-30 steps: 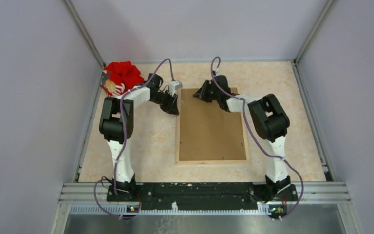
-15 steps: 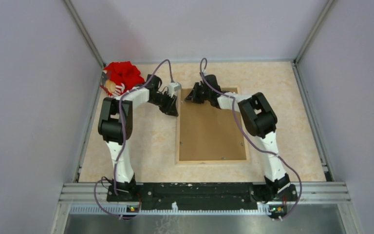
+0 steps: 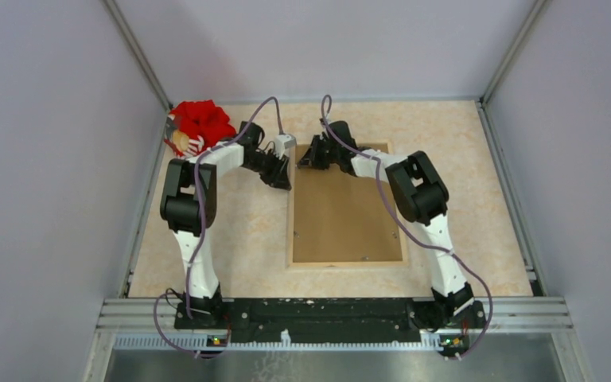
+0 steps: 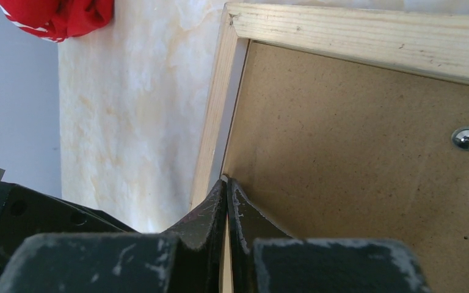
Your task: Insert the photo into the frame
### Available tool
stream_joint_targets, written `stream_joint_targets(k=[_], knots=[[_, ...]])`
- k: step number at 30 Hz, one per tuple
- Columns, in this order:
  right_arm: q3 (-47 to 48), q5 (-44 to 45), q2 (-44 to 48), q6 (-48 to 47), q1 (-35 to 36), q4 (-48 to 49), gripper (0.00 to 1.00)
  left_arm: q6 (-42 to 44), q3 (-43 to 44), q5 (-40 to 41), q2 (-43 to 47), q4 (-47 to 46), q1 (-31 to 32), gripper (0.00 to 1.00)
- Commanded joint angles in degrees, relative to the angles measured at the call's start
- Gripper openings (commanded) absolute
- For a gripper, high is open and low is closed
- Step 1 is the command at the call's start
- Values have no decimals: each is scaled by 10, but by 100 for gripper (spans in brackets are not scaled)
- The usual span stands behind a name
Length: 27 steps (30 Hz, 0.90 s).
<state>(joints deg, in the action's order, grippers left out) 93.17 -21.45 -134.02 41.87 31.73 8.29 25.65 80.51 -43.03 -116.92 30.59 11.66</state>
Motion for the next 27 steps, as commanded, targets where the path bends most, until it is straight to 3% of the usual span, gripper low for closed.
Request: stream_joint_targets(k=[1,15,22,27], knots=[[21,-12,-19,-23,4,-33,1,18,-10,21,3,15,-3,33],[42,-18,-6,-45,-6,-37,3,22,-10,23,5,19,-4,33],[46,-15,73,-40,-40,-30,18,57,-16,33,23,42,-17,34],[-44,17,167,-23,-98,-15,34,96,-45,54,56,55,-24,35]])
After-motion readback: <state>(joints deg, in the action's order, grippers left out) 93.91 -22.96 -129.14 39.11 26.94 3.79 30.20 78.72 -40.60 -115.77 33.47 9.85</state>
